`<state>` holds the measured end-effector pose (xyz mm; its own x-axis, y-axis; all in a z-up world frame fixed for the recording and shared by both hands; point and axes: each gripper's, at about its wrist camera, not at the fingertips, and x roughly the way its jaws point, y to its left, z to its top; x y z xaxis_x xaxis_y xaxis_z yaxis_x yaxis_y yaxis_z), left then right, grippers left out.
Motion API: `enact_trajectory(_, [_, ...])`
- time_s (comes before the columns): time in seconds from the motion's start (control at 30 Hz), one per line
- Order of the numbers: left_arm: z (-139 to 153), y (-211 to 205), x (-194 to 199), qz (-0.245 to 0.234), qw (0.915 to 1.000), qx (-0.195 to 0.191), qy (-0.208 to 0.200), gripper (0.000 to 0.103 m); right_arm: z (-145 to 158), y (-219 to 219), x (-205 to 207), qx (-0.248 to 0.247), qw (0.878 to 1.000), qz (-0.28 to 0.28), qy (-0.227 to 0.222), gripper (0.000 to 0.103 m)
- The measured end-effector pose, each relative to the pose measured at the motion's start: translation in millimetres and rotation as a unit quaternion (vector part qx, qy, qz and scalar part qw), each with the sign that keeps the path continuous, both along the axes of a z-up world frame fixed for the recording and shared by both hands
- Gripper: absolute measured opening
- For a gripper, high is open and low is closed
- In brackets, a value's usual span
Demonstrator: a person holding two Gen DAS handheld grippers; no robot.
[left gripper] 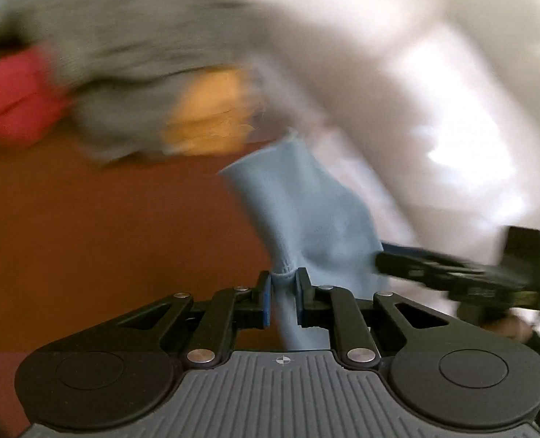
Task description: Fold clothes
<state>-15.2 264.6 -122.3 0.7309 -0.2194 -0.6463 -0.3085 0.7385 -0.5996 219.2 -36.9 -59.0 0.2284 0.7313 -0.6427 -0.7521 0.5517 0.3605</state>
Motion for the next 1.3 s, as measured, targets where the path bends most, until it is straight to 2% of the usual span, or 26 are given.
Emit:
enact_trajectory(0.03, [-10, 1, -10, 0.023, 0.9991, 0.012, 0.033, 0.027, -6, 2, 0, -0.022, 1.000, 0.001, -0.004, 0.070])
enact_trajectory(0.07, [-16, 2, -18, 0.038, 0.9976, 0.023, 0.053, 0.031, -13, 5, 0, -0.044, 0.999, 0.001, -0.008, 0.068])
enact_trajectory(0.13, [-19, 4, -31, 0.048, 0.9956, 0.045, 0.067, 0.031, -23, 4, 0, -0.083, 0.996, -0.003, -0.015, 0.068])
enact_trajectory(0.17, [-17, 4, -32, 0.045, 0.9952, 0.058, 0.065, 0.032, -23, -10, 0, -0.092, 0.995, -0.018, -0.017, 0.068])
enact_trajectory(0.23, [-8, 4, -28, 0.030, 0.9948, 0.083, 0.052, 0.046, -19, -40, 6, -0.107, 0.993, -0.050, -0.016, 0.068])
enact_trajectory(0.3, [0, 5, -11, 0.014, 0.9940, 0.102, 0.037, 0.071, -15, -70, 7, -0.134, 0.987, -0.082, -0.022, 0.068])
enact_trajectory(0.33, [2, 6, -1, 0.003, 0.9928, 0.115, 0.032, 0.074, -14, -86, 8, -0.152, 0.984, -0.095, -0.025, 0.068])
enact_trajectory(0.4, [4, 5, 19, -0.026, 0.9886, 0.146, 0.028, 0.076, -16, -114, 9, -0.192, 0.974, -0.117, -0.028, 0.068])
enact_trajectory(0.47, [-2, 6, 41, -0.055, 0.9831, 0.169, 0.046, 0.078, -21, -138, 9, -0.231, 0.964, -0.132, -0.026, 0.068])
enact_trajectory(0.63, [-27, 17, 66, -0.080, 0.9776, 0.165, 0.104, 0.079, -48, -173, -1, -0.299, 0.944, -0.143, -0.010, 0.068])
enact_trajectory(0.87, [-47, 16, 75, -0.100, 0.9697, 0.183, 0.127, 0.080, -86, -182, 1, -0.299, 0.942, -0.151, 0.012, 0.068])
enact_trajectory(1.07, [-54, 14, 82, -0.119, 0.9648, 0.197, 0.127, 0.078, -100, -172, 21, -0.302, 0.943, -0.137, 0.023, 0.066])
enact_trajectory(1.13, [-53, 12, 81, -0.123, 0.9621, 0.208, 0.127, 0.071, -107, -167, 26, -0.305, 0.944, -0.124, 0.031, 0.065])
enact_trajectory(1.17, [-53, 12, 80, -0.123, 0.9607, 0.214, 0.127, 0.061, -110, -164, 28, -0.311, 0.942, -0.118, 0.038, 0.064])
enact_trajectory(1.2, [-53, 12, 78, -0.122, 0.9594, 0.221, 0.127, 0.043, -113, -163, 30, -0.315, 0.941, -0.114, 0.045, 0.063])
enact_trajectory(1.23, [-53, 12, 77, -0.121, 0.9576, 0.229, 0.127, 0.037, -115, -163, 31, -0.317, 0.940, -0.111, 0.051, 0.063])
enact_trajectory(1.27, [-52, 11, 75, -0.119, 0.9566, 0.235, 0.125, 0.023, -117, -164, 32, -0.318, 0.940, -0.111, 0.058, 0.063])
enact_trajectory(1.3, [-52, 10, 73, -0.116, 0.9564, 0.239, 0.120, 0.011, -119, -165, 34, -0.316, 0.940, -0.114, 0.068, 0.052])
